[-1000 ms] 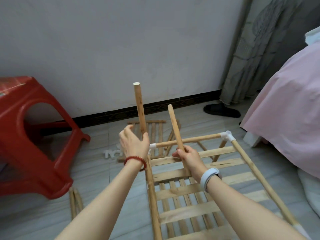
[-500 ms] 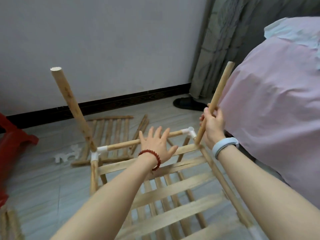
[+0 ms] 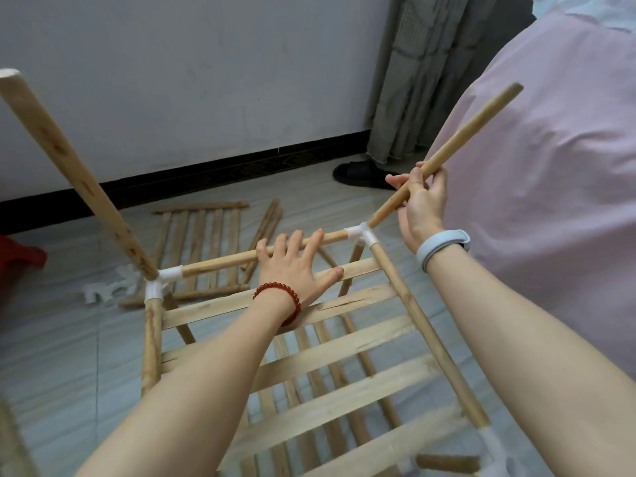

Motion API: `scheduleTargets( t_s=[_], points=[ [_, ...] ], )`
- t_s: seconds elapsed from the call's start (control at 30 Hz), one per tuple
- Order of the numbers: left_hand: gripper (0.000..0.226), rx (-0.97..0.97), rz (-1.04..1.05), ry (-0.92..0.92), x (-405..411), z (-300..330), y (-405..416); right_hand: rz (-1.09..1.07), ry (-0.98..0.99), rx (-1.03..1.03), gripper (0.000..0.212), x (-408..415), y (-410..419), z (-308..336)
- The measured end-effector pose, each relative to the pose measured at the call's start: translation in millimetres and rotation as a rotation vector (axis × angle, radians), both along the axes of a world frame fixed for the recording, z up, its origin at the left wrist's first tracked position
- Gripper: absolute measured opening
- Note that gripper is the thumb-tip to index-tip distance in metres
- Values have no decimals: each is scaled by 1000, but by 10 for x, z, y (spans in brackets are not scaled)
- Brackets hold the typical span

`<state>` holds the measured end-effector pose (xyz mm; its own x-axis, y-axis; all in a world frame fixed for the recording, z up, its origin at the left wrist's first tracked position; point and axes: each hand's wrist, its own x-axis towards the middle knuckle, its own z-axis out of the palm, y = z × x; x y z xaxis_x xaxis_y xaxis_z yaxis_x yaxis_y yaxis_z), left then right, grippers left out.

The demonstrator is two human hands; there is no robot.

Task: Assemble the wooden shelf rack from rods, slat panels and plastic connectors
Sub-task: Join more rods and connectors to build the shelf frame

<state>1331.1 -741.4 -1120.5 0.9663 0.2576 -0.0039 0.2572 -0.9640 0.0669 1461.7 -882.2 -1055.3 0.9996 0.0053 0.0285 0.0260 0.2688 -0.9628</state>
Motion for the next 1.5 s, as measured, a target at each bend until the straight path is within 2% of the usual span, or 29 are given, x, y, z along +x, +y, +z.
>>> scheduleTargets(
  t_s=[0.1, 0.33, 0.57, 1.0, 1.13, 1.3, 1.43, 1.5],
  points=[
    [73, -6, 6, -2, 3, -3, -4, 27, -19, -6, 15, -12, 51, -5],
    [73, -5, 4, -9, 12, -10, 5, 140, -137, -325, 13, -70, 1, 56],
    [74, 5, 5, -27, 11, -33, 8, 351, -250, -654, 10, -155, 101, 111],
    [72, -8, -6, -55, -5, -50, 17, 47, -276, -629, 7, -322, 200, -103],
    [75, -78, -11, 51, 17, 22, 19, 4, -219, -659, 14, -392, 239, -70],
    [74, -215, -67, 184, -17, 267, 121, 79, -34, -691, 18, -498, 234, 153],
    [49, -350, -16, 36, -262, 530, 288, 119, 260, -748, 37, -702, 306, 188],
    [41, -387, -10, -59, -554, 683, 428, 138, 226, -780, 45, -944, 394, 154]
  ],
)
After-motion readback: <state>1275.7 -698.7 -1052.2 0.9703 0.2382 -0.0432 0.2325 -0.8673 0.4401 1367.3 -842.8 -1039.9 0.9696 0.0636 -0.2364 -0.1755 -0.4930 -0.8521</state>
